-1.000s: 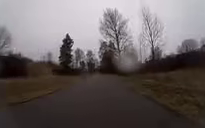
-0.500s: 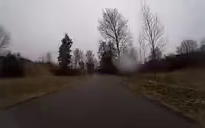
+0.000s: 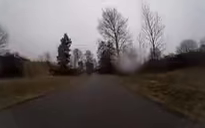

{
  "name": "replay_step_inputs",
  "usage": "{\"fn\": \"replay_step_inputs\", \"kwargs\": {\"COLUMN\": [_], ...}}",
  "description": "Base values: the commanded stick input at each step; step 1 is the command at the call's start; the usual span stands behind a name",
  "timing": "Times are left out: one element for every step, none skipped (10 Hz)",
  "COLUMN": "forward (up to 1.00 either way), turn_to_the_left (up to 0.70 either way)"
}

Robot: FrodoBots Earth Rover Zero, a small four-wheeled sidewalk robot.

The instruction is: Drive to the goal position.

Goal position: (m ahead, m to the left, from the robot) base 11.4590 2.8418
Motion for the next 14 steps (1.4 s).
{"fn": "replay_step_inputs", "kwargs": {"forward": [0.7, 0.7, 0.7, 0.7, 0.7, 0.7, 0.7, 0.7, 0.7, 0.7, 0.7, 0.7, 0.7, 0.7], "turn_to_the_left": [0.0, 0.0, 0.0, 0.0, 0.0, 0.0, 0.0, 0.0, 0.0, 0.0, 0.0, 0.0, 0.0, 0.0]}}
